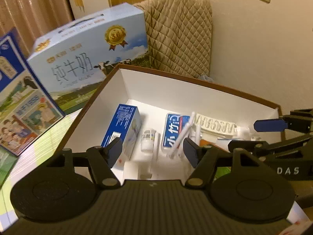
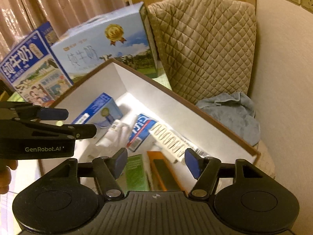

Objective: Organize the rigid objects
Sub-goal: 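Open both tools to drop the case and holder into the box, then withdraw both tools from the box back over the table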

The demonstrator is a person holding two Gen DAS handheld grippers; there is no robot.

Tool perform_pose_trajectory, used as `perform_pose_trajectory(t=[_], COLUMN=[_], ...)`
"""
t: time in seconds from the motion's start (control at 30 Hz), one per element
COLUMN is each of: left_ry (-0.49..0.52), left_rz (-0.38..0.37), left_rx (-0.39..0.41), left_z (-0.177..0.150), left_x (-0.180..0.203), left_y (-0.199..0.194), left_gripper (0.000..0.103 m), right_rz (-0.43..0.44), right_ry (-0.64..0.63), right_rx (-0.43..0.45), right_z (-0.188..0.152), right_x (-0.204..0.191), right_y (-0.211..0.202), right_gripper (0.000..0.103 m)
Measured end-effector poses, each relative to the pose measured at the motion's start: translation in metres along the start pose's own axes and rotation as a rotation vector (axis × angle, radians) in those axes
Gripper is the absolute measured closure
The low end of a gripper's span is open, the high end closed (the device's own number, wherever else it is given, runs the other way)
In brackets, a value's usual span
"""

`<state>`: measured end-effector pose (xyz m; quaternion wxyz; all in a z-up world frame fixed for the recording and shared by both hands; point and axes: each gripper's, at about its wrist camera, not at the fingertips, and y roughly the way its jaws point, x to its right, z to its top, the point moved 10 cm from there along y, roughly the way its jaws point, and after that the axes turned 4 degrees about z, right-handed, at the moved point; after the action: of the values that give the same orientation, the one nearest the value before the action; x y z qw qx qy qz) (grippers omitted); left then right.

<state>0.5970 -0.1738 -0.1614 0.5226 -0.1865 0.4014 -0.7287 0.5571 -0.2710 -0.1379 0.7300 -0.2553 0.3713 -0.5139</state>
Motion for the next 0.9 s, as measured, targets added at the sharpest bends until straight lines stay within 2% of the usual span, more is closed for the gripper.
perform_pose_trajectory(t=[0.27,0.63,0.9], left_ry=[-0.030,-0.160,-0.243], left_rz=[0.012,0.023,0.049], left_rx=[0.071,0.014,-0.022], left_z=[-0.033,-0.105,-0.178], left_x=[-0.001,-0.015,-0.039], left_y=[-0.063,-0.130,-0.185], left_gripper=[0.032,0.033,0.033], right_rz=[0.014,0.036,0.039], right_ry=[0.000,0.004,-0.020], right_rx=[0.024,0.033,0.012], right_z=[-0.027,-0.071,-0.116], right_x=[-0.020,-0.054,-0.094], right_y=[-0.037,-0.083,-0.117], right_gripper=[0.039,0.037,0.037])
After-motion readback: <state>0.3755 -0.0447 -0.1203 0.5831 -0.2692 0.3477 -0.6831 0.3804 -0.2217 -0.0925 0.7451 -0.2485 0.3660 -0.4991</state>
